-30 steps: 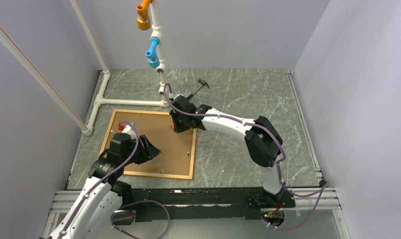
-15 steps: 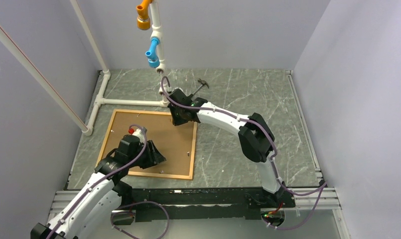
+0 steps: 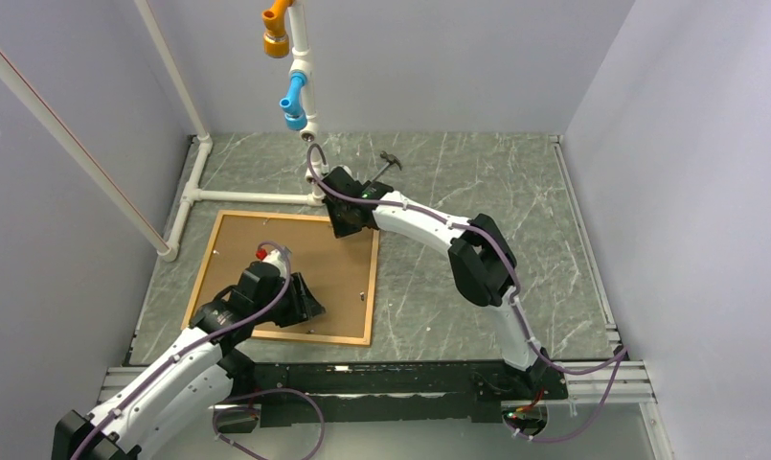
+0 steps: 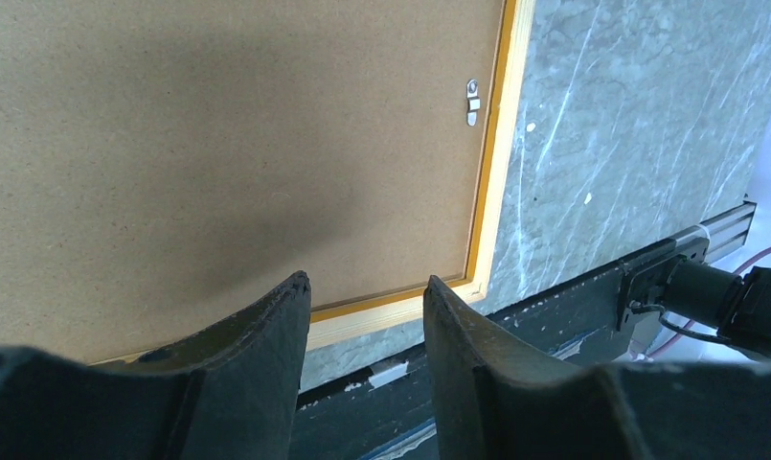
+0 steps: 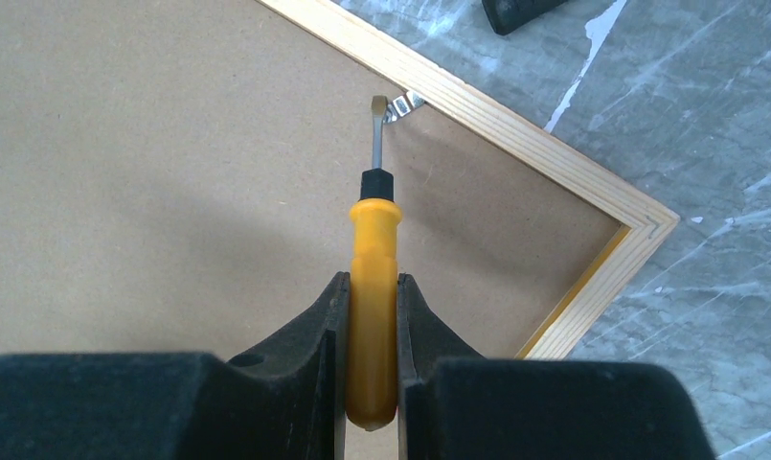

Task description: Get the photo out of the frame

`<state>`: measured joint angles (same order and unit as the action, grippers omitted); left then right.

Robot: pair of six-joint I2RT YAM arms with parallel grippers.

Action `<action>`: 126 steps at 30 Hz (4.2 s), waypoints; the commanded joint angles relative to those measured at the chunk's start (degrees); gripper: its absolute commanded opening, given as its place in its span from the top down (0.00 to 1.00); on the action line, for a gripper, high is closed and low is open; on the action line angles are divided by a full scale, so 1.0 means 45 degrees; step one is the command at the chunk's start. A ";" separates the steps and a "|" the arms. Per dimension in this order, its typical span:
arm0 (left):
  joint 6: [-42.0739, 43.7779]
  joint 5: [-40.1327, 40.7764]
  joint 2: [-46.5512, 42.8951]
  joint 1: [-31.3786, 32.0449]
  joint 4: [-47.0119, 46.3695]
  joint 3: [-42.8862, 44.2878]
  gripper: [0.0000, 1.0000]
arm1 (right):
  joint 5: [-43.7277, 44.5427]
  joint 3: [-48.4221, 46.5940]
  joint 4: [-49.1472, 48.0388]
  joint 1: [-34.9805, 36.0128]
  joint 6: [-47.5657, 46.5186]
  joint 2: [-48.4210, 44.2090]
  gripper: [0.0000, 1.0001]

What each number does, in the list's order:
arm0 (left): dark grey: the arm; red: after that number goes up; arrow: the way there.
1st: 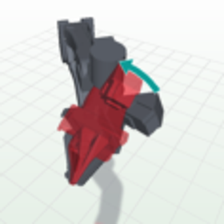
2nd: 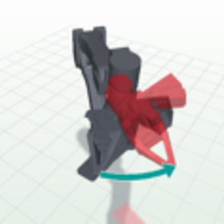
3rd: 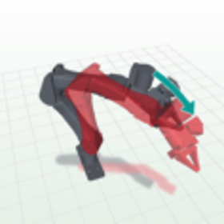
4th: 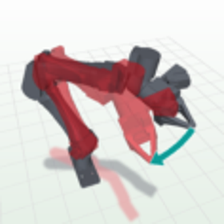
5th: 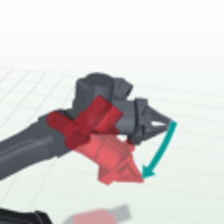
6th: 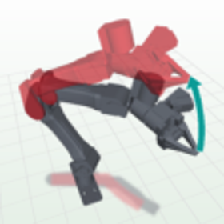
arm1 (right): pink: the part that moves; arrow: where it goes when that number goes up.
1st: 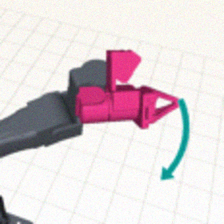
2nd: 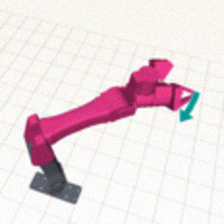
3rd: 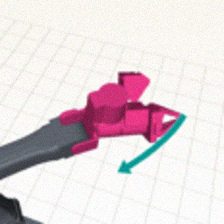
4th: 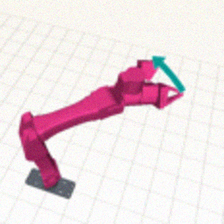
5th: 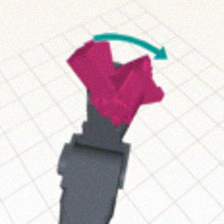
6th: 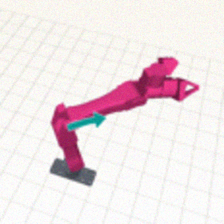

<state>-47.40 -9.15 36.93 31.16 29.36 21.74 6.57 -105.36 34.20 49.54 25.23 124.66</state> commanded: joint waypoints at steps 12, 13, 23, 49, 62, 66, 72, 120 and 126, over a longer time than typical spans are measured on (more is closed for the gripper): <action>-0.0345 0.0823 0.0036 0.0108 -0.0141 -0.0071 0.49 | 0.0591 -0.2243 0.3401 -0.0056 0.0136 0.1168 1.00; -0.0346 0.0832 0.0043 0.0120 -0.0139 -0.0080 0.49 | 0.0608 -0.2408 0.3696 -0.0077 0.0135 0.1299 1.00; -0.0236 0.1029 0.0106 0.0111 0.0070 0.0226 0.48 | -0.0150 -0.2669 0.4407 -0.0083 -0.0099 0.1113 1.00; -0.1365 0.2696 0.0315 0.0025 0.2955 0.1458 0.35 | -0.7164 0.9955 -0.4964 0.0388 -0.0931 -0.8416 1.00; -0.3086 0.4494 -0.0652 0.0017 0.4744 0.1332 0.37 | -0.8331 1.1282 -0.4895 0.1940 -0.1686 -0.8558 1.00; -0.3760 0.5409 -0.0876 0.0021 0.5154 0.1285 0.36 | -0.8241 1.1468 -0.5138 0.2072 -0.1633 -0.8212 1.00; -0.3932 0.5825 -0.1840 0.0010 0.5056 0.0817 0.33 | -0.8044 1.1317 -0.5386 0.2238 -0.1746 -0.7461 1.00; -0.0755 0.3238 -0.1050 0.0034 0.2327 0.1158 0.32 | -0.1497 1.2309 -0.6952 0.2157 -0.0822 -1.1153 1.00; 0.1369 0.0914 0.0218 0.0620 -0.0468 0.1661 0.32 | -0.1397 1.4038 -0.6386 -0.0461 -0.0461 -1.2956 1.00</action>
<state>-50.61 3.86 34.20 31.79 39.40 25.54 -2.00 -46.46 4.32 53.63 22.31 70.48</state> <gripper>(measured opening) 0.678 0.180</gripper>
